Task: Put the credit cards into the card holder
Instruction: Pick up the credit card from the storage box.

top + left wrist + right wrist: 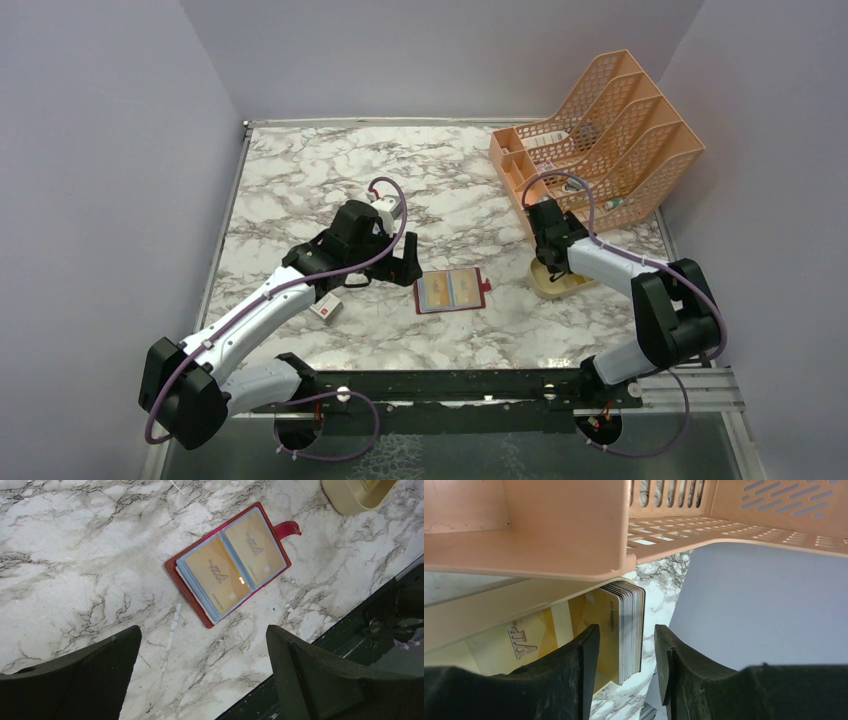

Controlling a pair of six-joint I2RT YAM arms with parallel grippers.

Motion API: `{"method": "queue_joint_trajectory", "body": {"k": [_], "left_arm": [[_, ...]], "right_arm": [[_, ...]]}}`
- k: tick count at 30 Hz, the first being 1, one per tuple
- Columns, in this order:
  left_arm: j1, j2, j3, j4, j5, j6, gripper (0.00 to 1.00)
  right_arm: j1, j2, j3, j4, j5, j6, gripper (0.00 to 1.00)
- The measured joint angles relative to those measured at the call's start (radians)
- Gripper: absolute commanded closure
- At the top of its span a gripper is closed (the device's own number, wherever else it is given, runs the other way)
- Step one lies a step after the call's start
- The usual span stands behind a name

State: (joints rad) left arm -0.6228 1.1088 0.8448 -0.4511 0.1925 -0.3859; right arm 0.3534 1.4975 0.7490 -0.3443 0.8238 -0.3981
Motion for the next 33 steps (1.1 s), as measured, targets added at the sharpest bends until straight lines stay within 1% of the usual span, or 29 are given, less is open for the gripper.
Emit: {"method": "queue_joint_trajectory", "body": {"k": [8,15,24,33], "left_arm": [[0.002,0.000,0.000,0.000,0.001,0.004,0.01],[0.002,0.000,0.000,0.000,0.001,0.004,0.01],[0.006,0.000,0.000,0.000,0.001,0.004,0.01],[0.008,0.000,0.000,0.000,0.002,0.004,0.01]], "right_arm": [[-0.006,0.033,-0.010,0.021,0.003,-0.008,0.67],[-0.007,0.033,-0.010,0.031,0.003,-0.010,0.74],[-0.008,0.033,-0.010,0.032,0.003,-0.010,0.79],[-0.008,0.033,-0.010,0.032,0.003,-0.008,0.81]]}}
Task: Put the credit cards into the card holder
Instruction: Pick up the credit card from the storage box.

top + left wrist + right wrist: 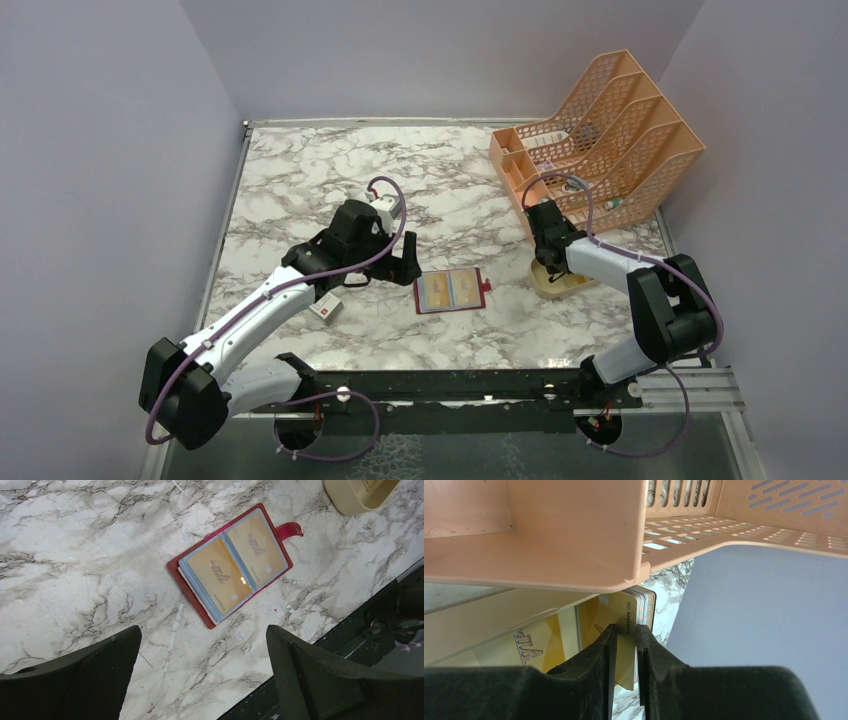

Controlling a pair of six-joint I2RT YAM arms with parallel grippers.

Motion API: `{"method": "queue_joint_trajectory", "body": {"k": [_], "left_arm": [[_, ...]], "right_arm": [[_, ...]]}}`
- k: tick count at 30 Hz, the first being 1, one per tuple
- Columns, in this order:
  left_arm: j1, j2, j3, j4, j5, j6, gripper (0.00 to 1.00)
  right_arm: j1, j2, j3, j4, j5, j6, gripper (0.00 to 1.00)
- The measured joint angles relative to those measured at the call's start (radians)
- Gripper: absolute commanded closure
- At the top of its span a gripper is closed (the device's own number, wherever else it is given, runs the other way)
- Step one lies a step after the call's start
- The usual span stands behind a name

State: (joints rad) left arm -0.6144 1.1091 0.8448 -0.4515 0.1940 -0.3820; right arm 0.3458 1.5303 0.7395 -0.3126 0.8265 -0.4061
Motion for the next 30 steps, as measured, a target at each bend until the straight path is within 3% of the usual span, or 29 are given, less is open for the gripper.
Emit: {"method": "queue_joint_trajectory", "body": {"k": [24,30], "left_arm": [[0.013,0.002,0.000,0.000,0.012,0.000,0.01],[0.014,0.003,0.000,0.000,0.019,0.000,0.01]], "right_arm": [[0.000,-0.024,0.030,-0.043,0.000,0.045,0.85],[0.000,-0.029,0.047,-0.079,-0.013,0.077,0.98]]}}
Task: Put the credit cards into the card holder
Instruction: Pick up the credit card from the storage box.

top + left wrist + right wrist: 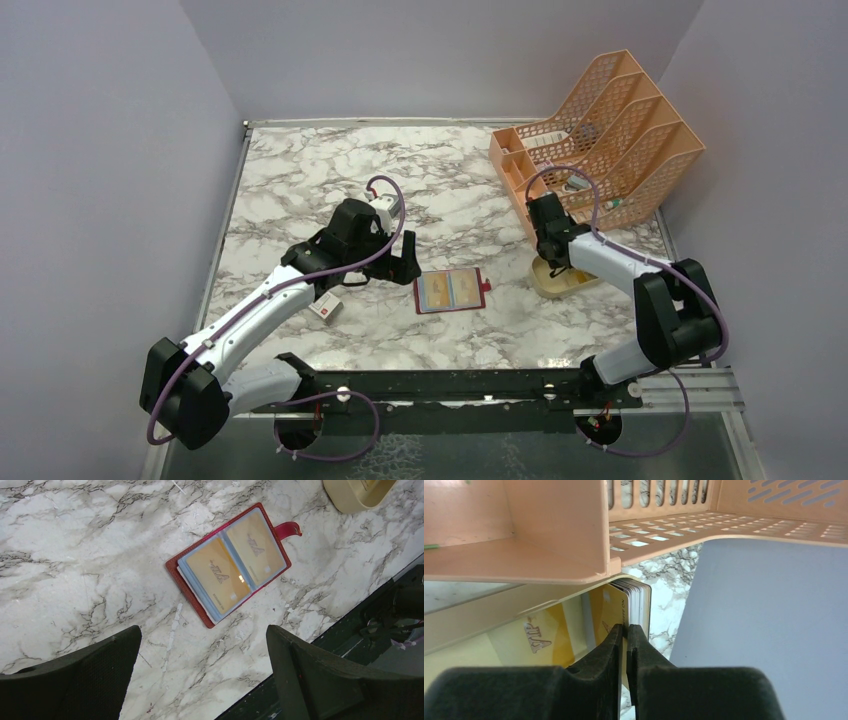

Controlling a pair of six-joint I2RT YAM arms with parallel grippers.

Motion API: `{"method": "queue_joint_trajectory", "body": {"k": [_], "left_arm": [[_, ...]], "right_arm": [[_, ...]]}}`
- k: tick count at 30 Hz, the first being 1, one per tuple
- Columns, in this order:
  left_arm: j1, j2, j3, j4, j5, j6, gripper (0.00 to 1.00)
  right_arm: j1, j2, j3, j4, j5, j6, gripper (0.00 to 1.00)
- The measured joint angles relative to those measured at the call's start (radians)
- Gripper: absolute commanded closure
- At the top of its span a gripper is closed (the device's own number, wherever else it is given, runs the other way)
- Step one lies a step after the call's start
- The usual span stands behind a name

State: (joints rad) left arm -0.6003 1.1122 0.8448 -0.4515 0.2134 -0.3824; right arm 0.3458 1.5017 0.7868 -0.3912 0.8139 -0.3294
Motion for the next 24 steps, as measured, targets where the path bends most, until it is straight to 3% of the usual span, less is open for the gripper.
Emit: {"method": "queue_joint_trajectory", "body": {"k": [14,24], "left_arm": [[0.019,0.005,-0.005,0.000,0.011,-0.009,0.01],[0.021,0.010,-0.011,0.012,0.059,-0.053,0.07]], "right_arm": [[0.010,-0.084,0.194,-0.264,-0.192,0.117,0.99],[0.010,-0.300,0.341,-0.321,-0.534,0.216,0.99]]}}
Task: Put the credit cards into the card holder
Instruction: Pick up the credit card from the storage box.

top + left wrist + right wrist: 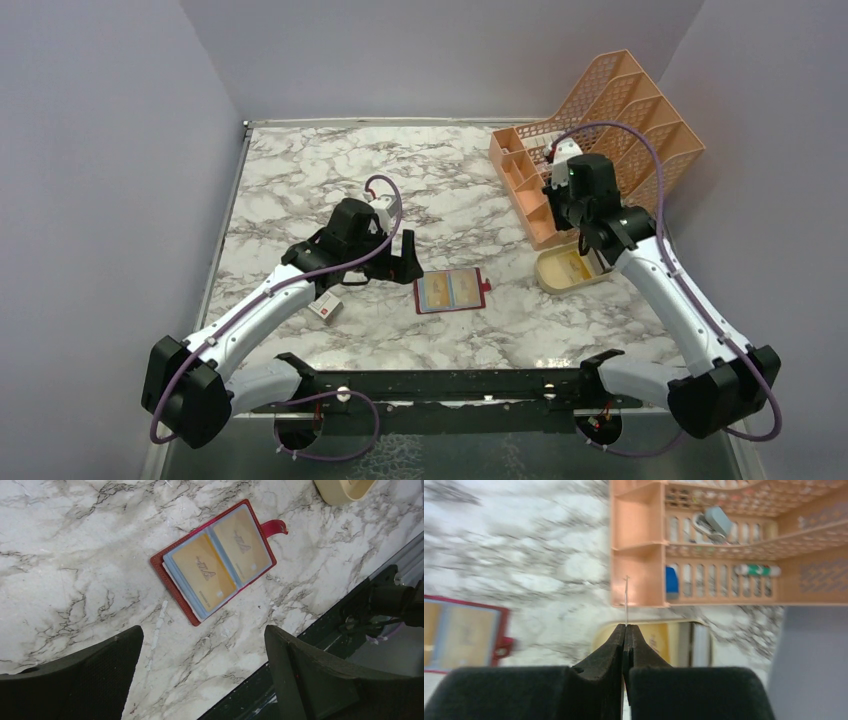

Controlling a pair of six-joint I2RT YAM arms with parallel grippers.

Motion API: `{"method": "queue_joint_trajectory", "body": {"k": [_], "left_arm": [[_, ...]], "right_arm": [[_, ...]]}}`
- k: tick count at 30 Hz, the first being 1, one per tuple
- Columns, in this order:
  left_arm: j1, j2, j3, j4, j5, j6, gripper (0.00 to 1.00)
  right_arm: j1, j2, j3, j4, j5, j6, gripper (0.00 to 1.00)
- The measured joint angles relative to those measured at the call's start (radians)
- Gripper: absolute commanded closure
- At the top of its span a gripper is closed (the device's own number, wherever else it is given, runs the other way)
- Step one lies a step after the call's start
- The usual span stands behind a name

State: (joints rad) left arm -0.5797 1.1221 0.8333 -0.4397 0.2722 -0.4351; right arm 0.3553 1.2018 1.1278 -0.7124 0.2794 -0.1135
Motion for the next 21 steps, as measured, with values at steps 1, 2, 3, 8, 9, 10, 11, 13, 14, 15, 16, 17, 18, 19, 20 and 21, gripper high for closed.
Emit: {"method": "queue_joint_trajectory", "body": {"k": [1,2,3,8,9,10,11,13,14,15,16,17,18,19,20,21], "left_arm": [[0.000,0.000,0.000,0.005,0.011,-0.010,0.08],[0.000,0.000,0.000,0.008,0.020,-0.022,0.10],[0.000,0.000,-0.001,0.011,0.027,-0.030,0.12],[0.000,0.000,-0.005,0.057,0.083,-0.105,0.22],[0.000,-0.001,-0.005,0.068,0.090,-0.121,0.23],[0.000,-0.002,-0.005,0.079,0.098,-0.141,0.24],[0.000,-0.005,-0.007,0.095,0.104,-0.161,0.25],[0.000,-0.020,-0.015,0.125,0.113,-0.197,0.26],[0.000,-0.031,-0.021,0.142,0.118,-0.216,0.26],[0.000,-0.045,-0.027,0.161,0.126,-0.238,0.26],[0.000,-0.056,-0.033,0.180,0.132,-0.260,0.26],[0.000,-0.064,-0.038,0.201,0.140,-0.282,0.27],[0.000,-0.076,-0.048,0.233,0.152,-0.313,0.28],[0.000,-0.084,-0.057,0.261,0.163,-0.341,0.29],[0.000,-0.091,-0.068,0.291,0.172,-0.362,0.30],[0.000,-0.099,-0.085,0.327,0.183,-0.394,0.32]], "right_arm": [[0.000,-0.026,0.001,0.013,-0.043,0.017,0.99],[0.000,-0.049,0.001,0.029,-0.093,0.035,0.99],[0.000,-0.068,0.001,0.048,-0.143,0.057,0.99],[0.001,-0.103,-0.027,0.203,-0.380,0.234,0.99],[0.001,-0.100,-0.039,0.231,-0.427,0.287,0.99],[0.001,-0.095,-0.053,0.257,-0.475,0.341,0.99],[0.001,-0.089,-0.072,0.296,-0.533,0.399,0.99],[0.002,-0.080,-0.136,0.404,-0.646,0.525,0.99],[0.005,-0.078,-0.178,0.461,-0.695,0.594,0.99],[0.010,-0.078,-0.224,0.517,-0.737,0.657,0.99],[0.016,-0.078,-0.269,0.568,-0.773,0.714,0.99],[0.023,-0.078,-0.305,0.608,-0.801,0.765,0.99],[0.029,-0.078,-0.337,0.642,-0.829,0.816,0.99],[0.034,-0.078,-0.354,0.664,-0.848,0.854,0.99],[0.040,-0.078,-0.365,0.690,-0.864,0.892,0.99],[0.045,-0.081,-0.376,0.722,-0.879,0.927,0.99]]}}
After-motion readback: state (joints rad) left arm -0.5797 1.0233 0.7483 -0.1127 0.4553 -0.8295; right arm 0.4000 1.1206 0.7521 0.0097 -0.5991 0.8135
